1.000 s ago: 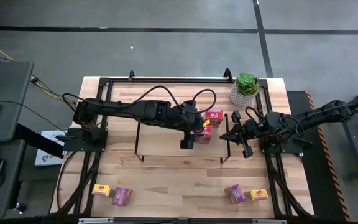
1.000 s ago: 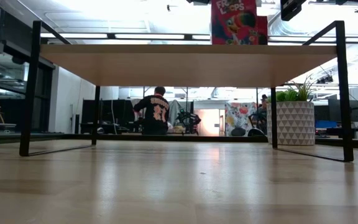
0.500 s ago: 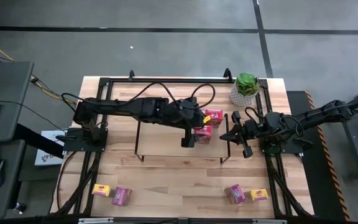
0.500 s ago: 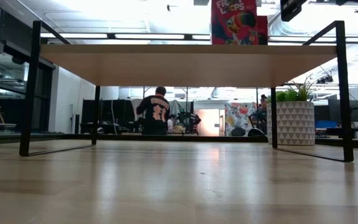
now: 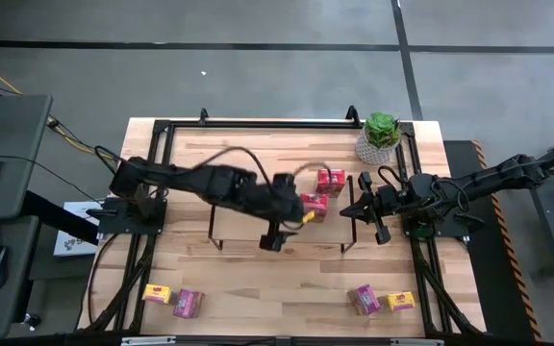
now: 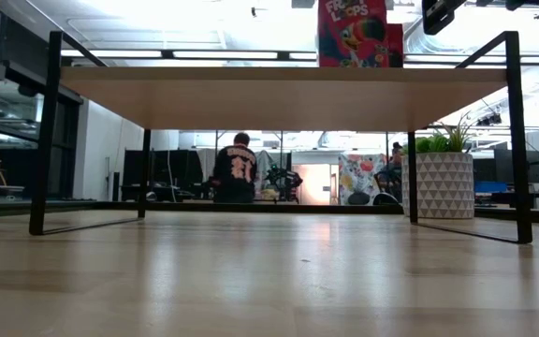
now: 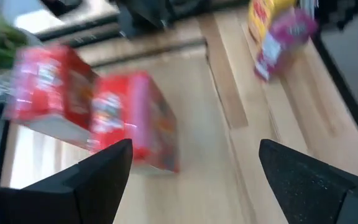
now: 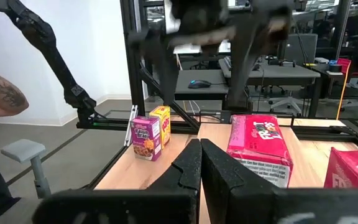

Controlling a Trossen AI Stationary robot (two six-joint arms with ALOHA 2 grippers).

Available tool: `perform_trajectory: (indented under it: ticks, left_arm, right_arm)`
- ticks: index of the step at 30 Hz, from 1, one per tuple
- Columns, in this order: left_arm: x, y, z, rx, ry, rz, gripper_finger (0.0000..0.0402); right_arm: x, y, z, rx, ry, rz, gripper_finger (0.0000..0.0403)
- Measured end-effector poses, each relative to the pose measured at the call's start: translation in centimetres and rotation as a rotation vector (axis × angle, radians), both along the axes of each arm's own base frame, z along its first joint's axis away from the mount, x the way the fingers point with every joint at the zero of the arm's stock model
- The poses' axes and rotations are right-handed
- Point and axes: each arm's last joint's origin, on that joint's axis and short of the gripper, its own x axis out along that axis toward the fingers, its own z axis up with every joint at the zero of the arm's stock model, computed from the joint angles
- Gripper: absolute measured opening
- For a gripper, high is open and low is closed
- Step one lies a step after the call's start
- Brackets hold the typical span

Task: Stack cereal on shelf
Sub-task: Put the red cereal box on the shelf aligned with the red cereal box

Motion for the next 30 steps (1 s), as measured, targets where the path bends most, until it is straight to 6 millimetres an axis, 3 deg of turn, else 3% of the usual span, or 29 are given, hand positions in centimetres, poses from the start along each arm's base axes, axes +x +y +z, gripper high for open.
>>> perform_trajectory:
  ticks: [4, 8, 14, 19, 26, 30]
  left_arm:
    - [-0.8, -0.7, -1.2, 0.023, 0.011, -0.033, 0.0341]
    - [-2.6, -0.1, -2.2, 0.032, -0.032, -0.012, 0.0342]
    - [-6.2, 1.7, -3.2, -0.028, -0.293, 0.032, 0.0342]
    - [-8.2, 3.3, -6.3, -0.098, -0.414, 0.106, 0.0342]
    - [-7.8, 4.6, -9.7, -0.185, -0.470, 0.204, 0.0336]
    - [-6.6, 4.7, -11.0, -0.211, -0.486, 0.221, 0.0295]
  right_arm:
    - [0.0, 0.0, 0.0, 0.001, 0.001, 0.000, 0.0000]
    - [0.0, 0.0, -0.1, 0.000, 0.009, 0.000, 0.0000]
    - [0.0, 0.0, 0.0, 0.000, 0.002, 0.000, 0.0000]
    - [0.0, 0.0, 0.0, 0.001, -0.001, 0.000, 0.0000]
    - [0.0, 0.0, 0.1, 0.002, -0.004, 0.000, 0.0000]
    - [0.0, 0.0, 0.0, 0.001, -0.002, 0.000, 0.0000]
